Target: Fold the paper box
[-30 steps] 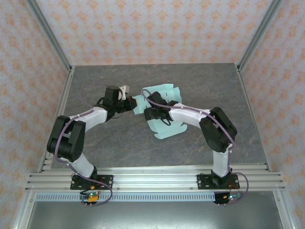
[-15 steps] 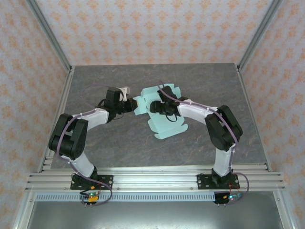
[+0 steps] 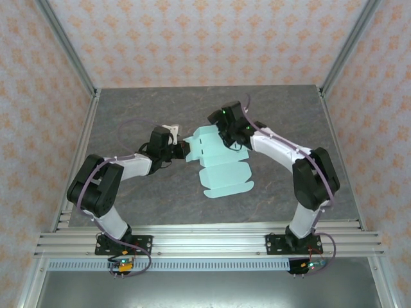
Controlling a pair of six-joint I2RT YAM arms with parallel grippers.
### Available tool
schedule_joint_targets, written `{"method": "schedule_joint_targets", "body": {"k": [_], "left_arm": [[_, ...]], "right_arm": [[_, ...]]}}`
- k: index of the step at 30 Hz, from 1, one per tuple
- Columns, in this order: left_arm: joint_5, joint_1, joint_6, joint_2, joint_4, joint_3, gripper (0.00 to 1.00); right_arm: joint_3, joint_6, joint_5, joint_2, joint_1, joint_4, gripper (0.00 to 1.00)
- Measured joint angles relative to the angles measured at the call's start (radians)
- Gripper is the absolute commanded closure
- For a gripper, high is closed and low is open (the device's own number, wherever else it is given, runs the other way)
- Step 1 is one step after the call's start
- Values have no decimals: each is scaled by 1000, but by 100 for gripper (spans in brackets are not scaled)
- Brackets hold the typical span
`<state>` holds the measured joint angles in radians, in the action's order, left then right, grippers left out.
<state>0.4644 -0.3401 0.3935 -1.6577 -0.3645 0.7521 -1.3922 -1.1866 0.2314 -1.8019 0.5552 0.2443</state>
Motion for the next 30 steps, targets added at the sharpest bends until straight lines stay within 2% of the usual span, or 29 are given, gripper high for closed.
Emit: {"method": "schedule_joint_targets", "body": {"k": [4, 6, 8, 10, 12, 13, 14, 16, 17, 18, 20, 21, 22, 26, 30], "left_arm": [[-37, -13, -16, 34, -15, -13, 100], [-59, -20, -27, 55, -22, -24, 100], [-78, -26, -35, 76, -25, -36, 100], [-92, -28, -42, 91, -27, -47, 100], [-109, -29, -48, 96, -31, -58, 100], [-116, -29, -48, 97, -35, -64, 100], [-124, -29, -51, 98, -39, -69, 100], [-136, -29, -56, 97, -39, -71, 100], [-138, -29, -56, 98, -40, -71, 96], [-142, -29, -56, 98, -40, -71, 82], [-146, -29, -63, 97, -45, -74, 57], [-152, -29, -69, 98, -45, -74, 40], [-154, -29, -72, 98, -45, -74, 31], [-167, -29, -92, 139, -35, -90, 16], [-204, -26, -102, 237, -28, -142, 15]], "right_arm": [[-63, -130, 52, -63, -6, 13, 16], [-63, -170, 66, -82, -6, 34, 21], [-67, -198, 76, -103, -6, 57, 32], [-70, -220, 85, -118, -6, 73, 51], [-73, -232, 92, -122, -6, 77, 59], [-74, -236, 95, -122, -6, 77, 56], [-75, -235, 96, -122, -6, 77, 59], [-75, -235, 94, -122, -6, 77, 72], [-74, -233, 94, -122, -6, 75, 78], [-73, -230, 93, -121, -6, 69, 87], [-67, -224, 92, -121, -6, 53, 97], [-59, -217, 91, -121, -6, 43, 99], [-48, -211, 92, -121, -6, 29, 100], [17, -187, 116, -120, -6, -64, 100], [120, -141, 149, -105, -6, -229, 100]]}}
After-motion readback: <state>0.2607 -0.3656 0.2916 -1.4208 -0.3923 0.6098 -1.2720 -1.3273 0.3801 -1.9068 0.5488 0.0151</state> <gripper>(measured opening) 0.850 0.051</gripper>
